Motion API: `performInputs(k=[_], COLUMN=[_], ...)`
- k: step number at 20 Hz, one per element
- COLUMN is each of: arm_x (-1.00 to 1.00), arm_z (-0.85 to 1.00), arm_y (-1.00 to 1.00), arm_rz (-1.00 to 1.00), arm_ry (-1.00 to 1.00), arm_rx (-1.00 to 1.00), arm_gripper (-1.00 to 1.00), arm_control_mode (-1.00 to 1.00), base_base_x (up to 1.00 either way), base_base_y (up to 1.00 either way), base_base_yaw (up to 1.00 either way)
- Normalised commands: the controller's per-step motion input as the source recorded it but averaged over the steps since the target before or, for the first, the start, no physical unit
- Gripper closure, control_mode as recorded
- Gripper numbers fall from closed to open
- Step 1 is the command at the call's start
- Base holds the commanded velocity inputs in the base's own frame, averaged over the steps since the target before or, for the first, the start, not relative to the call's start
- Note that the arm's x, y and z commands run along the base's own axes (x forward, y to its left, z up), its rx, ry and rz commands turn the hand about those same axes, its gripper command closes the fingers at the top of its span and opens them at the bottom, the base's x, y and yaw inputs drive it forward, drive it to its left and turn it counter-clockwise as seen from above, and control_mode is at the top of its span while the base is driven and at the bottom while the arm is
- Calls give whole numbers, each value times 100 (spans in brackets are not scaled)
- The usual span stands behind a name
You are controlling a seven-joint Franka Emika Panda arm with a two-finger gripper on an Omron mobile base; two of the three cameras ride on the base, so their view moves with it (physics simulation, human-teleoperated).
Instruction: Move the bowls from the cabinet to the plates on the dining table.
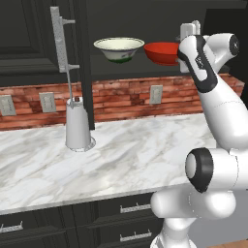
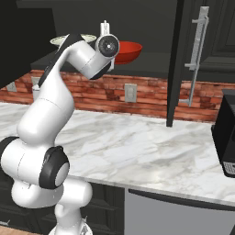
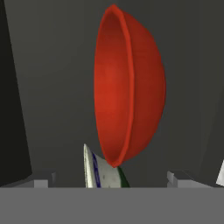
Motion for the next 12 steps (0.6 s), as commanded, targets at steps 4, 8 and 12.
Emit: performInputs(k=[4, 8, 12], arm_x=[11, 13, 15], arm_z=[-3, -3, 1], arm_y=[-9, -4, -13], arm_rz=[0, 0, 0], arm_ry=[1, 3, 3], arm_rx=[-3, -4, -1], arm_gripper=[-100, -100, -100], arm_control_mode=[-100, -100, -100], base_base_x=[0, 0, 0], base_base_y=[0, 0, 0], base_base_yaw=[0, 0, 0])
